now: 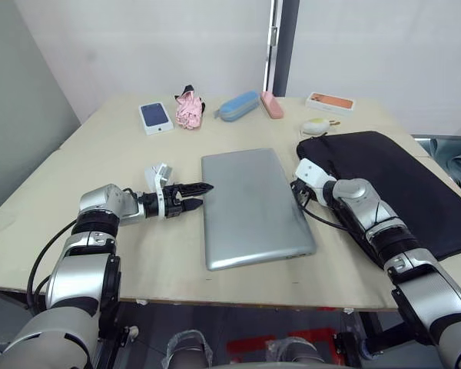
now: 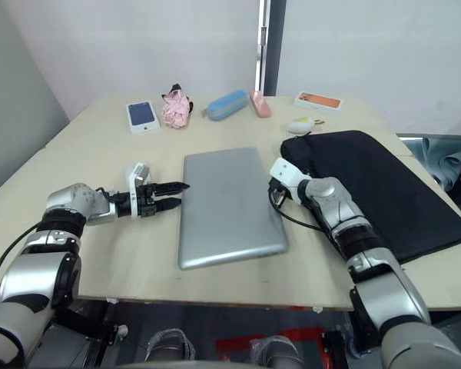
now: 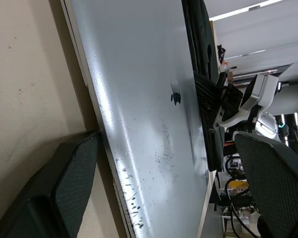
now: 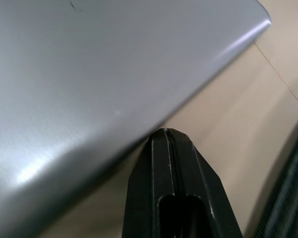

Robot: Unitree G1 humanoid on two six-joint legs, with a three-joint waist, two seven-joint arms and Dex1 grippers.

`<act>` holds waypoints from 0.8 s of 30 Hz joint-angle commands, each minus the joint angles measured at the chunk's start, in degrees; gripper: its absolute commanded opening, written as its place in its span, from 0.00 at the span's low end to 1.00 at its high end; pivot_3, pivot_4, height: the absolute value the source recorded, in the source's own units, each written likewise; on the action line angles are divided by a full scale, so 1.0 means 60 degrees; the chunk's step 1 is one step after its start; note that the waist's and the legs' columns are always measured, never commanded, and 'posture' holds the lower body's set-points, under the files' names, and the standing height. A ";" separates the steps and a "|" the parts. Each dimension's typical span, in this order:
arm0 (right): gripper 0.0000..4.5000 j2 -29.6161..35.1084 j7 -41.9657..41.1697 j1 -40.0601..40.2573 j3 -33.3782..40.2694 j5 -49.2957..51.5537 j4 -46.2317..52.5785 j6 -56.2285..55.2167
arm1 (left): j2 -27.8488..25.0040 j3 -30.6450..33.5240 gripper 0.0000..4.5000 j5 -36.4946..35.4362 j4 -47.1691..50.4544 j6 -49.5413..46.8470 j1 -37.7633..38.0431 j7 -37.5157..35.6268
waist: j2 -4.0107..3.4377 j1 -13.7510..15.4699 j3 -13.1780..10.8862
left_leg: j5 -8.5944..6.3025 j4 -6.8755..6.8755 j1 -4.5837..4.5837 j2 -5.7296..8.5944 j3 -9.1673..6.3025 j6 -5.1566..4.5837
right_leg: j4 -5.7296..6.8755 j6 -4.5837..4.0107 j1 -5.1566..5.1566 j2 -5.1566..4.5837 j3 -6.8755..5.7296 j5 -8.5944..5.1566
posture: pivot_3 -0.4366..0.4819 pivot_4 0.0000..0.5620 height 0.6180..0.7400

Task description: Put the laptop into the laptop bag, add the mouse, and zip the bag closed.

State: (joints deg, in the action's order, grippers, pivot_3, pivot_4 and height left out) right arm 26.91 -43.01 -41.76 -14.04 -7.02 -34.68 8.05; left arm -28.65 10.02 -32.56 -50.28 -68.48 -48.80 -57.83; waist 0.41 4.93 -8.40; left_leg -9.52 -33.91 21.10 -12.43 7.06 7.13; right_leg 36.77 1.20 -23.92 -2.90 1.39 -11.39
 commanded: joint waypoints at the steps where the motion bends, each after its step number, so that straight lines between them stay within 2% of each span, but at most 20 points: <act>1: 0.01 -0.0556 -0.0452 -0.0235 -0.0302 0.0050 0.0119 -0.0127 | 0.0322 -0.0436 1.00 0.0333 -0.0176 -0.0034 0.0106 -0.0113 | -0.0002 -0.0044 0.0001 | 0.0000 0.0006 0.0001 0.0000 0.0000 0.0000 | -0.0008 0.0000 0.0001 0.0000 0.0000 0.0000 | 0.48 0.27 1.00; 8: 0.01 -0.1364 -0.0759 -0.0341 -0.0226 0.0391 0.0356 0.0067 | 0.0364 -0.0526 1.00 0.0280 0.0397 -0.0383 0.0434 -0.0578 | -0.0012 -0.0277 0.0012 | 0.0000 0.0052 -0.0009 0.0003 0.0002 0.0000 | -0.0042 0.0000 0.0009 0.0001 -0.0003 0.0000 | 0.48 0.27 1.00; 14: 0.01 -0.1199 -0.0808 -0.0473 -0.0036 0.0132 0.0076 -0.0012 | 0.0306 -0.0411 1.00 0.0058 0.1005 -0.0570 0.0643 -0.0914 | -0.0013 -0.0337 0.0012 | 0.0004 0.0138 0.0006 0.0008 0.0011 -0.0005 | -0.0153 -0.0001 0.0011 0.0001 -0.0017 0.0001 | 0.48 0.27 1.00; 17: 0.00 -0.1033 -0.0862 -0.0543 0.0053 0.0082 -0.0083 -0.0120 | 0.0138 -0.0399 0.81 -0.0138 0.1453 -0.0705 0.0740 -0.1261 | -0.0013 -0.0359 0.0011 | 0.0009 0.0175 0.0013 0.0010 0.0010 -0.0010 | -0.0201 -0.0002 0.0008 0.0001 -0.0029 0.0001 | 0.48 0.27 1.00; 24: 0.00 -0.0534 -0.1264 -0.0726 0.0477 0.0406 0.0298 0.0003 | -0.0297 -0.0285 0.26 -0.0293 0.1893 -0.0978 0.0564 -0.1455 | -0.0011 -0.0344 -0.0007 | 0.0029 0.0215 0.0062 0.0009 -0.0008 -0.0038 | -0.0257 -0.0001 -0.0023 0.0003 -0.0059 0.0002 | 0.48 0.27 1.00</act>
State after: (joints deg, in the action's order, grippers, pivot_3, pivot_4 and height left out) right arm 22.79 -49.39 -44.64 -12.71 -5.99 -35.31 7.93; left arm -29.04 7.85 -32.62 -41.47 -73.59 -43.73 -65.41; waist 0.34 2.87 -8.44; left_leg -9.34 -32.61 21.50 -12.37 7.00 6.90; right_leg 35.20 1.19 -24.06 -2.88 1.02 -11.38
